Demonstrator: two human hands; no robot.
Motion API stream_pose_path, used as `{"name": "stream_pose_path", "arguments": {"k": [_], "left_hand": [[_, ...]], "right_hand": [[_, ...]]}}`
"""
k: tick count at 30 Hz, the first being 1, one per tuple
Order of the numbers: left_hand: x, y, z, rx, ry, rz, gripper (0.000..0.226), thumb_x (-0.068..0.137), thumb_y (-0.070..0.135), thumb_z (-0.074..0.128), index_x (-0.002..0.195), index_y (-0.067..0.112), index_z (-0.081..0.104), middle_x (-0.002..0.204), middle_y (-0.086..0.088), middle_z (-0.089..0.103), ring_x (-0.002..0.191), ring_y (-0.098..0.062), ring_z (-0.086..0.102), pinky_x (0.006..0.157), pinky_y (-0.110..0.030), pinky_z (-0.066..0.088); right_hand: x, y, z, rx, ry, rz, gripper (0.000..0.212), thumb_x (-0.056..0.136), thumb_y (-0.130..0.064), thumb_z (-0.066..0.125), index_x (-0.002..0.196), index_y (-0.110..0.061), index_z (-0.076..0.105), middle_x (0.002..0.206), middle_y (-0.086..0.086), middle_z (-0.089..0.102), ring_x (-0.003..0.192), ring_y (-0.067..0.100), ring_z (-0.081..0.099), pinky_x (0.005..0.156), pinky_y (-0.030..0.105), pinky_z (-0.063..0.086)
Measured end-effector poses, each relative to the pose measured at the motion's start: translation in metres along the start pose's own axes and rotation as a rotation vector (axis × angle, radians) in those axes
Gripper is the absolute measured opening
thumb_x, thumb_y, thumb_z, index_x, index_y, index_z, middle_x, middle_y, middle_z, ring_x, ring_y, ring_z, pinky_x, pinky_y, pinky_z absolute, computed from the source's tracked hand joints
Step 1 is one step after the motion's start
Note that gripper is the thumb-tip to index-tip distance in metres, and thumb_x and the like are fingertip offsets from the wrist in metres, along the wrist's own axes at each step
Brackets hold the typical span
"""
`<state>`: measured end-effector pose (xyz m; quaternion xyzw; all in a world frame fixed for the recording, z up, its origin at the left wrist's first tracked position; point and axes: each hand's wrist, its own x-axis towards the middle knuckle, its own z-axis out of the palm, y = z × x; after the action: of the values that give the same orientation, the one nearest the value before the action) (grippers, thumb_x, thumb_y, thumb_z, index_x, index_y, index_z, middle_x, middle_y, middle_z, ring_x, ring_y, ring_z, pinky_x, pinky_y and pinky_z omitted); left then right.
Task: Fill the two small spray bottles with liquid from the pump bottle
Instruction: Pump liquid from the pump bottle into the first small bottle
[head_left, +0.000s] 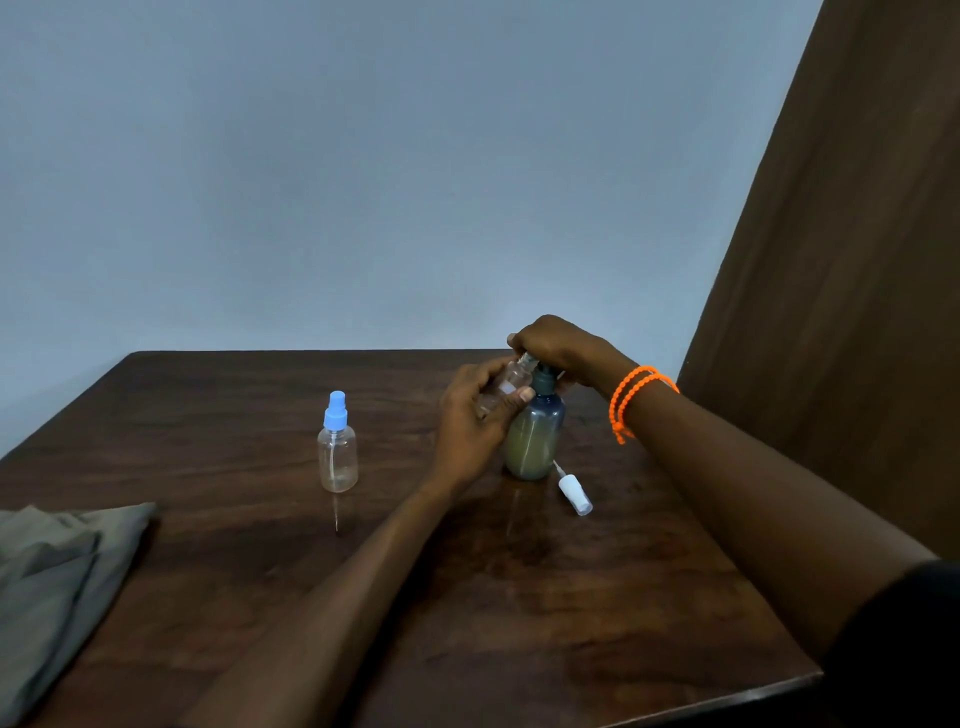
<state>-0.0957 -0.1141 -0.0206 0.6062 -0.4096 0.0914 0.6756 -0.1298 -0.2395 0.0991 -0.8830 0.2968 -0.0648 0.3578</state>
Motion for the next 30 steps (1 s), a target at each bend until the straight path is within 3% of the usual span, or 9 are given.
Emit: {"name": "stream_pose_path", "arguments": {"k": [5,10,19,24,27,30], "left_hand": [[0.000,0.000,-0.002,-0.020,-0.029,-0.019,0.035,0.090,0.030,0.076,0.123,0.020,0.070,0.110,0.002,0.064,0.105,-0.012,0.063,0.091,-0.036,0.055],[-0.001,0.000,-0.001,-0.025,-0.026,-0.023,0.034,0.090,0.030,0.076,0.122,0.023,0.070,0.110,0.004,0.064,0.105,-0.012,0.064,0.091,-0.041,0.056],[0.003,-0.004,0.000,-0.104,-0.025,-0.043,0.035,0.091,0.028,0.074,0.125,0.023,0.070,0.112,0.004,0.066,0.108,-0.013,0.066,0.093,-0.030,0.055],[0.003,-0.002,0.007,-0.332,-0.119,-0.219,0.037,0.099,0.025,0.062,0.133,0.012,0.064,0.128,-0.009,0.069,0.122,-0.020,0.065,0.103,-0.033,0.053],[0.004,0.007,0.006,-0.557,-0.114,-0.402,0.027,0.107,0.018,0.048,0.129,0.013,0.062,0.118,-0.004,0.071,0.110,-0.012,0.068,0.095,-0.026,0.053],[0.009,0.006,0.004,-0.688,-0.077,-0.510,0.032,0.109,0.019,0.039,0.132,0.008,0.058,0.107,-0.004,0.070,0.088,-0.007,0.070,0.079,-0.020,0.055]], "right_hand": [[-0.002,0.006,0.003,0.088,0.039,-0.003,0.018,0.094,-0.024,0.052,0.089,-0.009,0.061,0.087,0.012,0.065,0.073,0.026,0.058,0.062,0.032,0.047],[-0.008,0.004,0.002,0.111,0.076,0.023,0.018,0.094,-0.024,0.052,0.089,-0.009,0.060,0.090,0.013,0.064,0.073,0.025,0.057,0.062,0.032,0.045],[-0.003,-0.002,0.002,0.059,0.041,0.030,0.024,0.096,-0.026,0.052,0.099,-0.005,0.064,0.100,0.017,0.067,0.081,0.029,0.061,0.067,0.035,0.050],[-0.007,0.004,0.002,0.128,0.044,0.023,0.023,0.098,-0.029,0.051,0.090,-0.010,0.061,0.087,0.011,0.066,0.071,0.023,0.059,0.061,0.030,0.045],[-0.007,0.005,-0.001,0.142,0.014,0.025,0.024,0.097,-0.030,0.051,0.094,-0.010,0.062,0.090,0.013,0.069,0.075,0.025,0.062,0.061,0.030,0.047],[-0.003,0.006,0.000,0.151,0.031,0.020,0.021,0.096,-0.029,0.052,0.088,-0.011,0.059,0.083,0.009,0.063,0.074,0.026,0.059,0.063,0.032,0.047]]}}
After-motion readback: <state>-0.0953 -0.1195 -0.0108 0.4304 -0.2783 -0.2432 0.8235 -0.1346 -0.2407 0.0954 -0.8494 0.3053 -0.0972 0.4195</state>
